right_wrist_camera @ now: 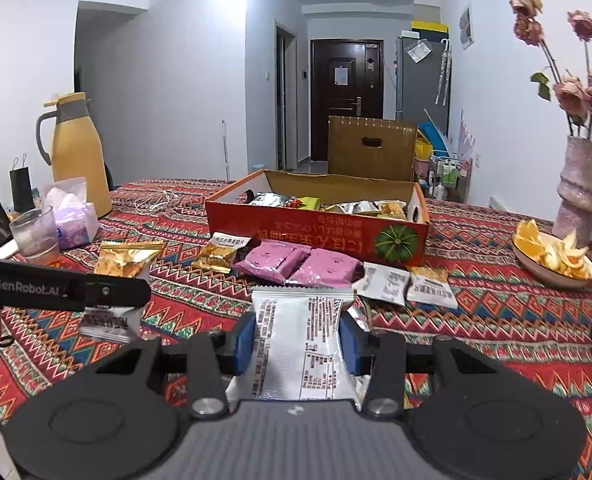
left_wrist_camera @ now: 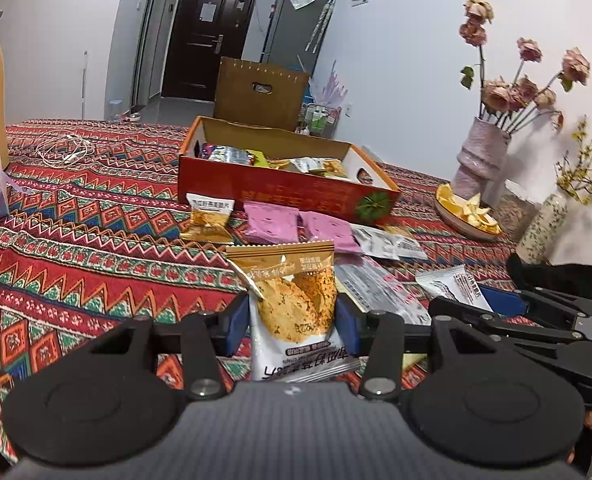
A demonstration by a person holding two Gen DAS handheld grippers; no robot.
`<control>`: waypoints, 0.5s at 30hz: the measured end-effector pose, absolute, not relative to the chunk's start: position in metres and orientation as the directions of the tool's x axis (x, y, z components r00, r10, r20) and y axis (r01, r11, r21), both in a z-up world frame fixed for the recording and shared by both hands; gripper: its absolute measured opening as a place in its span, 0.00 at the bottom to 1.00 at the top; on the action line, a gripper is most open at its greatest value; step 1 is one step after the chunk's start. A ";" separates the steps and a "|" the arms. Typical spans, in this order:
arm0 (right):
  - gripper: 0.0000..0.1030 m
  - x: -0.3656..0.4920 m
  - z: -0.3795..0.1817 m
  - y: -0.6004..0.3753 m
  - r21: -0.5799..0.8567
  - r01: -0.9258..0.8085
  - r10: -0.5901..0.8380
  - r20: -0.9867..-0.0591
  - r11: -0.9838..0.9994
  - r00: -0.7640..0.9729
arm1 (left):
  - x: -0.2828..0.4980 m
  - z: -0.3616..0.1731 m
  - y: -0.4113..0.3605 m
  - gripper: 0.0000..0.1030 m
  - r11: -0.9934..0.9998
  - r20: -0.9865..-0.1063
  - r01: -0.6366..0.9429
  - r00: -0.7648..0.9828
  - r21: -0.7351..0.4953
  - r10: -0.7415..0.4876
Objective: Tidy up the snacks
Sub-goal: 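Grasp a white packet with the right tool while the left tool grasps a cracker packet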
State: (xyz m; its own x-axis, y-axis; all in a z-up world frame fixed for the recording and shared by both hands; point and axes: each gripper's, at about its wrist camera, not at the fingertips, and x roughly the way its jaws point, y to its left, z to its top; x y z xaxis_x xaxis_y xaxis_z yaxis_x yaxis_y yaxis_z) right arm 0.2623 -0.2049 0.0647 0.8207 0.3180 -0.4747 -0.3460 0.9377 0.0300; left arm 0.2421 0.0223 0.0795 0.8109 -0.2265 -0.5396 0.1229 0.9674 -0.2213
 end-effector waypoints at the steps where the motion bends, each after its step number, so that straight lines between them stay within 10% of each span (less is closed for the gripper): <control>1: 0.42 0.258 0.065 -0.208 0.033 -0.344 0.319 -0.471 0.938 0.823 | 0.239 0.080 0.020 0.45 0.968 -0.539 0.127 0.811 -0.217 -0.227; 15: 0.42 0.251 0.064 -0.223 0.060 -0.333 0.323 -0.454 0.941 0.831 | 0.238 0.086 -0.001 0.45 0.970 -0.536 0.153 0.812 -0.189 -0.232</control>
